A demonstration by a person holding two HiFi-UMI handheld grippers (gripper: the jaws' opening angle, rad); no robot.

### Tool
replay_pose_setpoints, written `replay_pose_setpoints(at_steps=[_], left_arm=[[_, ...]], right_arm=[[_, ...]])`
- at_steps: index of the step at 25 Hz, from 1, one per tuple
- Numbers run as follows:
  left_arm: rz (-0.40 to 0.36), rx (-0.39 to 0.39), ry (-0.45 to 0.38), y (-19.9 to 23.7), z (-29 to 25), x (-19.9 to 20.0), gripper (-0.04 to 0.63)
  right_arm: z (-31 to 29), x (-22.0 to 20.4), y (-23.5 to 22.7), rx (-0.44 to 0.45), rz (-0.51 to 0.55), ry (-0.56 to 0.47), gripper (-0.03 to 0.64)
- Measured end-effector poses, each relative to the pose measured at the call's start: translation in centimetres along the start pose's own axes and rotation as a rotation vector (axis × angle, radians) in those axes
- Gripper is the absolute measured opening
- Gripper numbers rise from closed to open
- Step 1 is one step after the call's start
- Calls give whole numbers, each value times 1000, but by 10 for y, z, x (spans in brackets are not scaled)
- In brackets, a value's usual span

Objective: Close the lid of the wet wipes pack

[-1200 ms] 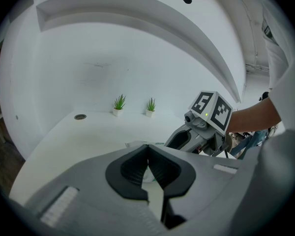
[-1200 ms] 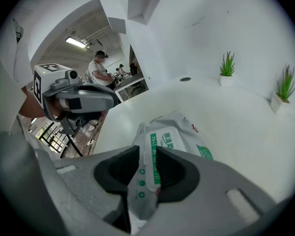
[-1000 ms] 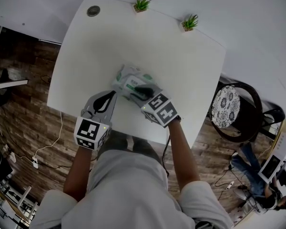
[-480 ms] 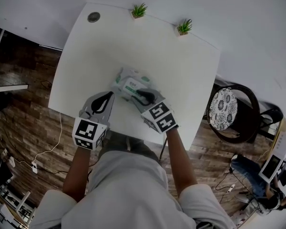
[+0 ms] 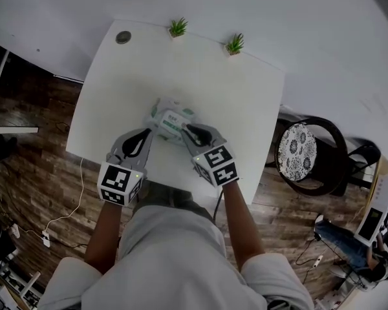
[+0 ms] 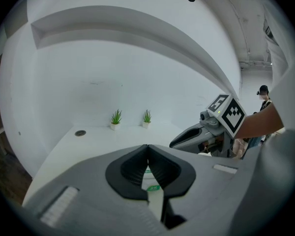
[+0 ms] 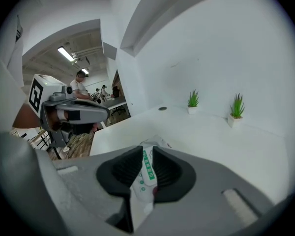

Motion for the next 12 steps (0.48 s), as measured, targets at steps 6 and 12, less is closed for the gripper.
replay_pose_setpoints(at_steps=[6,12], left_arm=[[-12,29,-36,-2,16,13,9],[-26,61,-75,2,31,26,9]], right_arm=[[33,17,0,-82,-5,-129,44],[62,33,6,-161,14,-227,14]])
Point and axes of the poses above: the fingertips, and each gripper's own axes: z backward along the fingers, y to its left, x out of its top, the point moved 3 cm from there along z, backward along the fingers, and after that the axes turned 13 degrees about x, right-handed, at the moved point
